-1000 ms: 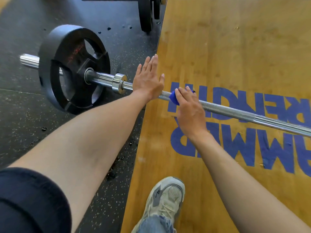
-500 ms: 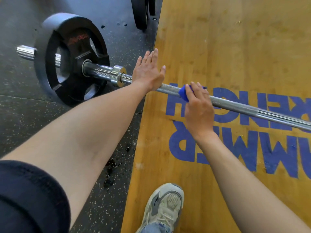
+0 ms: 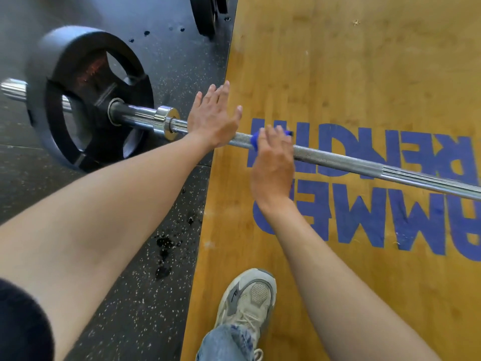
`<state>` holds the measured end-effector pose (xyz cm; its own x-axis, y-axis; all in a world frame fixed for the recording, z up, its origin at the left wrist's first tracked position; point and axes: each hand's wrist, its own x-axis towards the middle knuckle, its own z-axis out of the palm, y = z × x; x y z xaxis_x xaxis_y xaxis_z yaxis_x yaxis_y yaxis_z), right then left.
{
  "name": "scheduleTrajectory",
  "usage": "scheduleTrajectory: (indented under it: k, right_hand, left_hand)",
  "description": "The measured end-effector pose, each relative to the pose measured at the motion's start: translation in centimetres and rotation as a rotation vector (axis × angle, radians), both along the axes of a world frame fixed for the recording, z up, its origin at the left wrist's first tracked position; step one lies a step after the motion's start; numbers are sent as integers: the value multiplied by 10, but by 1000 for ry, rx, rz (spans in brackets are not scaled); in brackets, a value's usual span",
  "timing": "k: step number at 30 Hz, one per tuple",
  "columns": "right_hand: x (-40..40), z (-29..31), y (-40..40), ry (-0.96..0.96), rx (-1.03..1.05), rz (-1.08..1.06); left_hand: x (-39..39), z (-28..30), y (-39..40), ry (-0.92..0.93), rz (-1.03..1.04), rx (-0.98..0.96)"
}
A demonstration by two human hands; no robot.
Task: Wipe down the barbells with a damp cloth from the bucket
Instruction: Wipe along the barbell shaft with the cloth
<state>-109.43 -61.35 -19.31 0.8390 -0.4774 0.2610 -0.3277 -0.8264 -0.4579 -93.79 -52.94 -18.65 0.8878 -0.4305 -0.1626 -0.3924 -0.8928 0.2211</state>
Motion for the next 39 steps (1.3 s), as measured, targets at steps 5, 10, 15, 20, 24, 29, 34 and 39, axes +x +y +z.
scheduleTrajectory:
  k: [5,10,15,20,24,29,34,39]
  right_hand:
    - [-35,-6,-11,-1,-34,54]
    - [-45,1,37,39,36,-124]
    - [-80,7,26,43,60,-55]
    - [-98,8,52,41,111,-196]
    - [-124,9,44,65,32,92]
    - [-153,9,47,83,129,-279]
    - [-158,13,80,91,40,210]
    - [-191,12,90,97,121,-195]
  left_hand:
    - [-26,-1,17,-4,13,18]
    - [-55,-3,35,-36,32,25]
    - [-83,1,52,-54,44,20]
    - [-113,-1,67,-109,44,2]
    - [-135,-4,81,-152,57,-9]
    - [-165,-9,94,-257,69,-65]
    - [-193,-9,109,-288,93,-86]
    - [-222,-10,123,-318,90,-97]
